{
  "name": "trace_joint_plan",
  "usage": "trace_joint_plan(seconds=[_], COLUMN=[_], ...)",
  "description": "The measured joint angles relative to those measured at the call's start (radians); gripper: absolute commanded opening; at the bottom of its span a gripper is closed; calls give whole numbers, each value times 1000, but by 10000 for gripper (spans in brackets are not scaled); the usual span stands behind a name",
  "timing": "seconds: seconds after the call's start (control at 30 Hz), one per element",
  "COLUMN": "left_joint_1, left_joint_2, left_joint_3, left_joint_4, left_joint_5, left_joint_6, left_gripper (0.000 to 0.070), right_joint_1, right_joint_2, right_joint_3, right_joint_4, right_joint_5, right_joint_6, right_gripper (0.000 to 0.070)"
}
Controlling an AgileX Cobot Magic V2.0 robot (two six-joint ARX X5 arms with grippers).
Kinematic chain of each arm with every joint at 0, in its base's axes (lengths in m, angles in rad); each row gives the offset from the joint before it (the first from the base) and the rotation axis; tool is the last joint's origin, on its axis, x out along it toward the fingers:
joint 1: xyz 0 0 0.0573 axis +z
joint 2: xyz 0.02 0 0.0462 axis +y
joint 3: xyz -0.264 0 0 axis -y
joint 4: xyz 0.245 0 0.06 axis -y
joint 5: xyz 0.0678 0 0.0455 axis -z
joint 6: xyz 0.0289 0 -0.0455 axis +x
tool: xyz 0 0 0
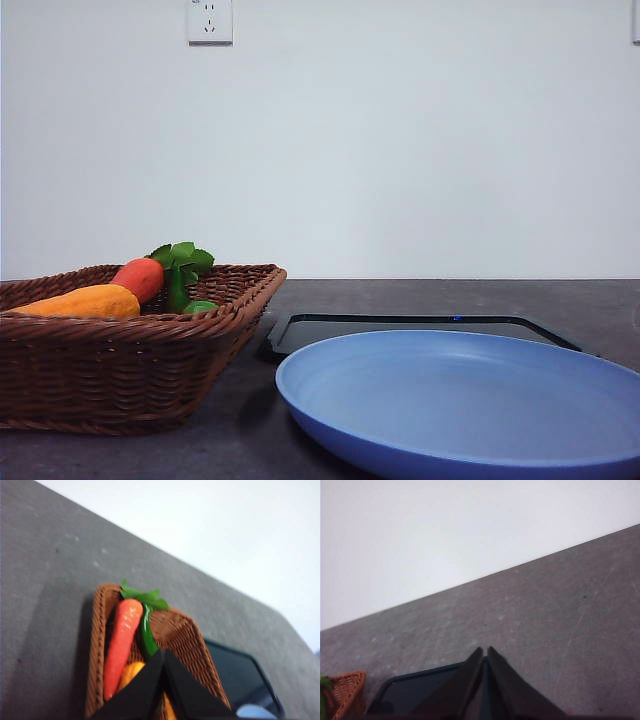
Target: Transfer egg from basket to plate and serve
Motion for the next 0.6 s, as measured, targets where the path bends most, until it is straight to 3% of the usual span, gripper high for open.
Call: trace_joint_plan(seconds=[0.2,0.37,0.6], left_joint_1=[-3,-16,-75], left_joint_2=[222,409,607], left_joint_3=[153,267,358], left_joint_4=[-100,-200,-312], left_joint_5=[67,185,353], left_joint_6=[142,243,316], left_gripper=[0,0,3], right_joint_1=[0,1,1], right_joint_2=[176,332,520], right_joint_3=[139,230,258], right_joint_4=[-134,-260,-391], right_joint_5=[-34,-146,-340], right_joint_6=[-29,-67,-122], right_gripper=[0,0,13])
